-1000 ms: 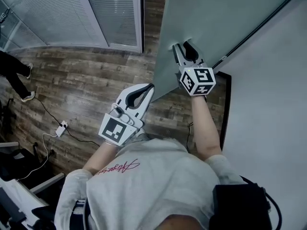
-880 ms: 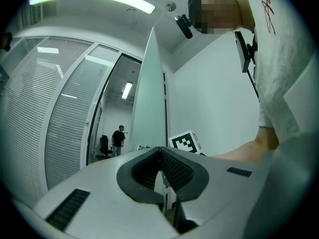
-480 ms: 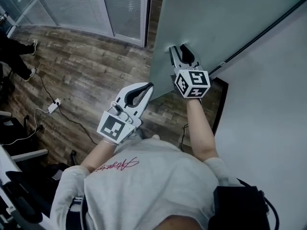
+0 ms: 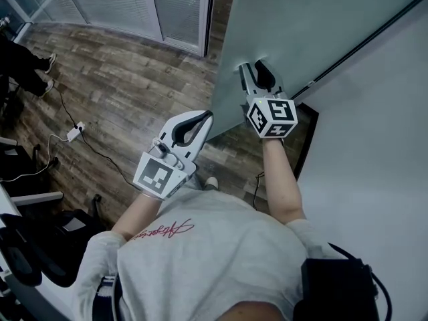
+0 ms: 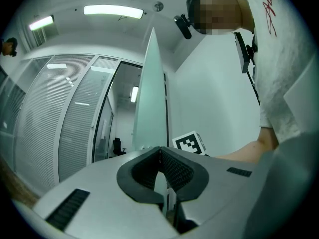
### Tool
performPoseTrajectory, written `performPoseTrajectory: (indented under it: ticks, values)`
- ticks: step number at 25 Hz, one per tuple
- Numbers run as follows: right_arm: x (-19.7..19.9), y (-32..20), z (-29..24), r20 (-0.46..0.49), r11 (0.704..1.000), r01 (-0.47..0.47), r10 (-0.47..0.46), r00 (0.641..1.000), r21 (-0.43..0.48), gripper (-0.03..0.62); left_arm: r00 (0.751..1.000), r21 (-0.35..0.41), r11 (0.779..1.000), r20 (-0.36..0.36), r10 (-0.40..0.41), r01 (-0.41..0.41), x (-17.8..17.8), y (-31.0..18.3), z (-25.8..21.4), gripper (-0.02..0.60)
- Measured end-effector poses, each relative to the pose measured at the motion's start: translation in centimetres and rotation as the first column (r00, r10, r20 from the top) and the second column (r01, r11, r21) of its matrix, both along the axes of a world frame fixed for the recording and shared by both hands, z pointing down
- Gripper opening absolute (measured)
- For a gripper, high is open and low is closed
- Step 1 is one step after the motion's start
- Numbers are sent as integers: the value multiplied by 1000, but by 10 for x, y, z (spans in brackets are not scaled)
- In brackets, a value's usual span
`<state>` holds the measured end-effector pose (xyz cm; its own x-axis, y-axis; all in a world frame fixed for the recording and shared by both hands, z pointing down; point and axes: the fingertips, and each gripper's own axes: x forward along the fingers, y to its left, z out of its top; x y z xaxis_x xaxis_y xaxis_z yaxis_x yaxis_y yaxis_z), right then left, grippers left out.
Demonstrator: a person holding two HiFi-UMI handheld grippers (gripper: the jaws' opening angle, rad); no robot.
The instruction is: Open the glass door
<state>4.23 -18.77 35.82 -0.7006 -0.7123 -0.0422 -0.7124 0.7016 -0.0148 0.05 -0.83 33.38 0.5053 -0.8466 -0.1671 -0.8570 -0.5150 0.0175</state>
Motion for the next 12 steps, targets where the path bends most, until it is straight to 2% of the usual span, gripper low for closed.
performPoseTrajectory:
  ticks: [4, 8, 12]
  values:
    - [15, 14, 1, 12, 1000, -22, 22, 1000, -1, 132, 998, -10, 998, 3, 64, -64, 10, 8, -3, 17]
    - [35, 29, 7, 27, 1000, -27, 27, 999, 2, 131, 986, -29, 987, 35, 162, -161, 29, 21, 7, 17]
    - [57, 45, 11, 21, 1000, -18, 18, 1000, -1, 129, 973, -24, 973, 17, 230, -229, 47, 32, 5, 17]
